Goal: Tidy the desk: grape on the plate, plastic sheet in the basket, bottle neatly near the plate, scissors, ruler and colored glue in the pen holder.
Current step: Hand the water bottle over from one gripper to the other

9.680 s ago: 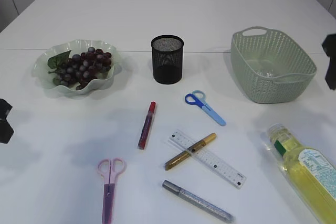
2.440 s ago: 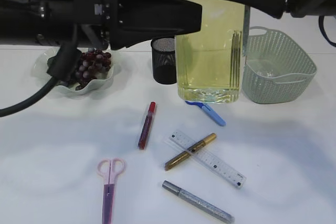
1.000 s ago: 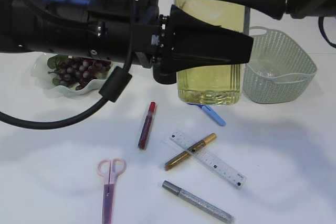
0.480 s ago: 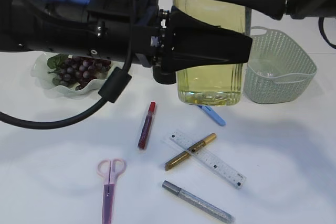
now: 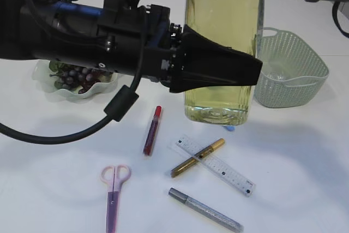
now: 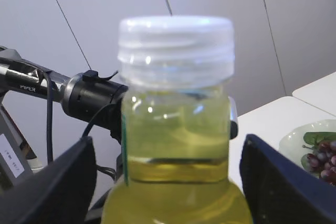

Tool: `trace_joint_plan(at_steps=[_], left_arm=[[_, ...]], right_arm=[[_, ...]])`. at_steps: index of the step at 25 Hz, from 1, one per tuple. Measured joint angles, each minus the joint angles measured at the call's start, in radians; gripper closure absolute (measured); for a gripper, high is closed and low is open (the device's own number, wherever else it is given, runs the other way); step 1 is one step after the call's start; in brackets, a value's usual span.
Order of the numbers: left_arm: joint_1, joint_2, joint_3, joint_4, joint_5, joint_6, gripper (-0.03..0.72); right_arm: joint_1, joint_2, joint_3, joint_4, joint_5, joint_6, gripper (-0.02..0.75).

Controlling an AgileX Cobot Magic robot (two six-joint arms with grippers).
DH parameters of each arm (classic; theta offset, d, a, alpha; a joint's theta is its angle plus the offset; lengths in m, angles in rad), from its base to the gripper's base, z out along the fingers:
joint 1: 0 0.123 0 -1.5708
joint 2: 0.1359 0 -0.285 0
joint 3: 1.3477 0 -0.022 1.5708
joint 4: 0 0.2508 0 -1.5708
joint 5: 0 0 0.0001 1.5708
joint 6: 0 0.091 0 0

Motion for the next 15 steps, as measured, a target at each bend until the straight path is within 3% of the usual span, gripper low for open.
trace_joint_plan(at_steps=[15], left_arm=[[0.000,0.000,0.004,0.006,-0.018,0.016,0.250]], right_arm=[[0.000,-0.001,-0.053,0.012,0.014,0.002,0.081]])
